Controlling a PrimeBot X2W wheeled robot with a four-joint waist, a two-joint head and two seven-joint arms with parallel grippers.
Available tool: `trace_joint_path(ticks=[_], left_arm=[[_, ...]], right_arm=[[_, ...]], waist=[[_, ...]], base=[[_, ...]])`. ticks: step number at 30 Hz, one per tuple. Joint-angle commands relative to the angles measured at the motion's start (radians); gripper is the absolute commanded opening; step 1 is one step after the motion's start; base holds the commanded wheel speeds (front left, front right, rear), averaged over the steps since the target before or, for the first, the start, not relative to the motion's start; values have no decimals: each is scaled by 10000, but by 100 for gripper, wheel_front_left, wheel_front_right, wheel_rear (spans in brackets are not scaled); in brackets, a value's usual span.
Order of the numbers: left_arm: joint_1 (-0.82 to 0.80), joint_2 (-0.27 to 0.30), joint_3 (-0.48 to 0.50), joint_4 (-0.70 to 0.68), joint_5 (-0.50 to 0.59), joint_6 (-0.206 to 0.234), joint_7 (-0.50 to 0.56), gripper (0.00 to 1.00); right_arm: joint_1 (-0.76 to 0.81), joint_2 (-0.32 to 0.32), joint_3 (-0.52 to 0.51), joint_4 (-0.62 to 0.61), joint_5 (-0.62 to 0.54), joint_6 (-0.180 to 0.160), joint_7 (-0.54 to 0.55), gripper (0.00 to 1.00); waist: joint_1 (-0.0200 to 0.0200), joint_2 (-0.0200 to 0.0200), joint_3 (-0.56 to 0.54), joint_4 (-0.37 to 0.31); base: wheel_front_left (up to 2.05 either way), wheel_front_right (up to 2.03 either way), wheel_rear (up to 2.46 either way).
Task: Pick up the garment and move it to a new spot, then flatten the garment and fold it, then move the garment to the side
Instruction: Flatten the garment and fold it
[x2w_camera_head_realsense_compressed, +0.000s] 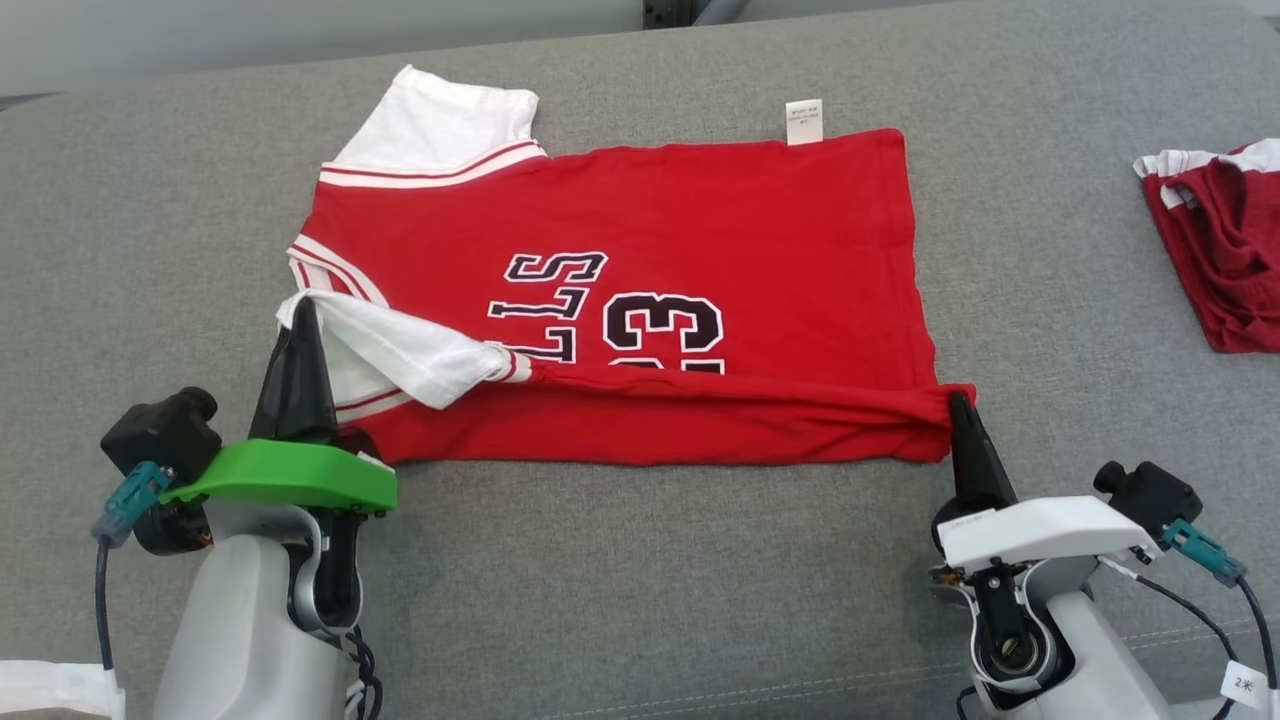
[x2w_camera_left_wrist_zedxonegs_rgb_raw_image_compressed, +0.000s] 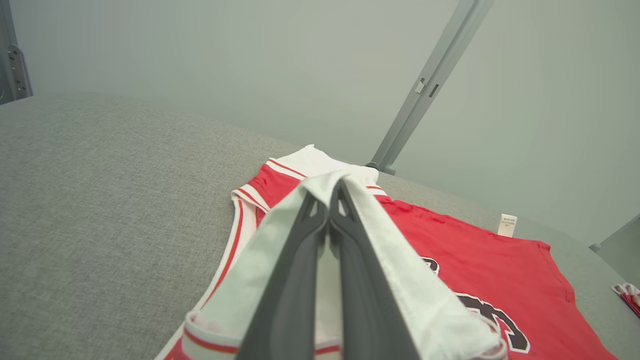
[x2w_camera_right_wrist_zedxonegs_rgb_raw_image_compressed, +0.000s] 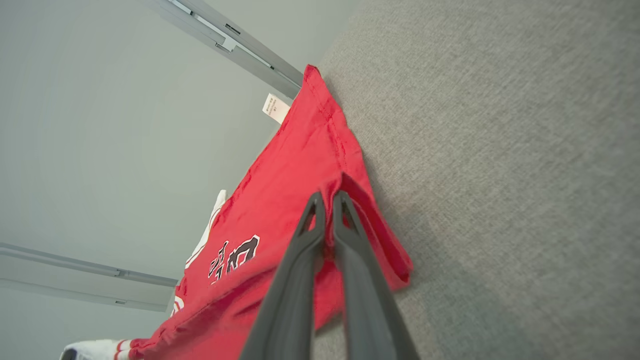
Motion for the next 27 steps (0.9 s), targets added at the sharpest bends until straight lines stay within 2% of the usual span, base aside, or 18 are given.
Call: trace_joint_path(ticks=[1,15,19,20,21,22,23,24,25,27], left_arm=[[-182,-1,49,43,118,-30,-22,0],[-958,-5,20,426,-30,26,-24,0],[-1278,1,-104,943,180,63,-26,0],[-1360,-1,-129,1080,242,65,-24,0],[-1443,-3,-131,1205,272,71,-24,0],[-1594,0,-87,1412,334,71,-25,6],[-1657,0,-62,1520,343,83,-25,30],[-1721,0,-28,1611,362,95,-25,48],[-1781,0,1,1695,405,99,-25,100],[-1881,-2,65,1794,408,71,-25,100]], right_arm=[[-154,-28,-10,95,6,2,-45,0],[-1435,-29,66,1009,-280,2,-43,0],[-1702,-27,167,1282,-295,2,-42,0],[-1752,-24,272,1365,-289,2,-42,17],[-1818,-21,331,1395,-316,2,-42,45],[-1916,-30,414,1309,-380,2,-42,100],[-1928,-26,466,1232,-411,2,-42,100],[-1947,-27,495,1130,-460,2,-42,100],[-1941,-29,513,1041,-463,2,-43,100],[-1886,-27,515,769,-476,2,-43,100]], waist=[[0,101,244,-118],[0,101,720,-125],[0,101,784,-142],[0,101,802,-156],[0,101,826,-176],[0,101,871,-210],[0,101,886,-225],[0,101,898,-238],[0,101,905,-252],[0,101,908,-273]], base=[[0,0,0],[0,0,0],[0,0,0],[0,0,0],[0,0,0],[0,0,0],[0,0,0],[0,0,0],[0,0,0],[0,0,0]])
